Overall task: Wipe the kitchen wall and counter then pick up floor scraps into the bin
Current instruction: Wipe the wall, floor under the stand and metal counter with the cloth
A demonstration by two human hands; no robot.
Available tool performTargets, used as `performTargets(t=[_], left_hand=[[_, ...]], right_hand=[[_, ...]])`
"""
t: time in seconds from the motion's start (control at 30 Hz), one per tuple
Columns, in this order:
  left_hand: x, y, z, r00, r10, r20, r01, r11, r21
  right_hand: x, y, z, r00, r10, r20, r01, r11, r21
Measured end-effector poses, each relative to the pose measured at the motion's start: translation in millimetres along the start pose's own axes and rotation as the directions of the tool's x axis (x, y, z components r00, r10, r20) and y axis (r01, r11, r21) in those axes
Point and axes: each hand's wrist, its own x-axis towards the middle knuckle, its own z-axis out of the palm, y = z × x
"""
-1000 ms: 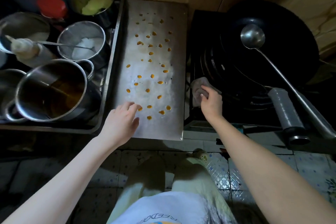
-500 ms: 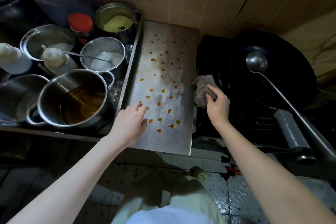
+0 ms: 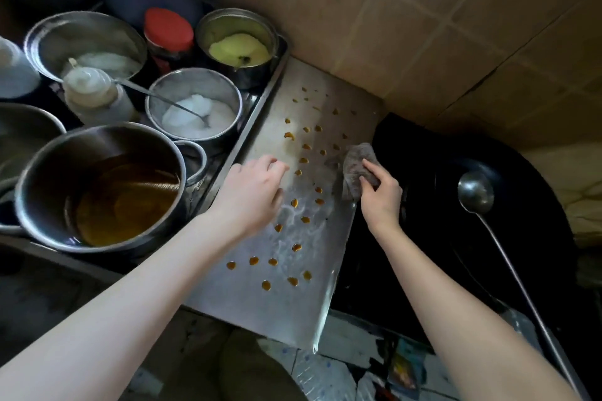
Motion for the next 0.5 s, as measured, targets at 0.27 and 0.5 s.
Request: performTargets(t=[0.27,0.5], left_hand=[[55.8,-1.1,1.7,0.998,-0.054,0.007,0.054,0.997,0.063],[89.3,-7.8,5.5,0.997,-0.074,-0.004,0.074,0.991,0.11]], right_hand=[[85.2,-20.1,12.3,0.995,-0.046,0.085,0.055,0.993,-0.107],[136.5,-17.8,34.1,0.981,0.002,0.195,0.053,0.96,-0.277]])
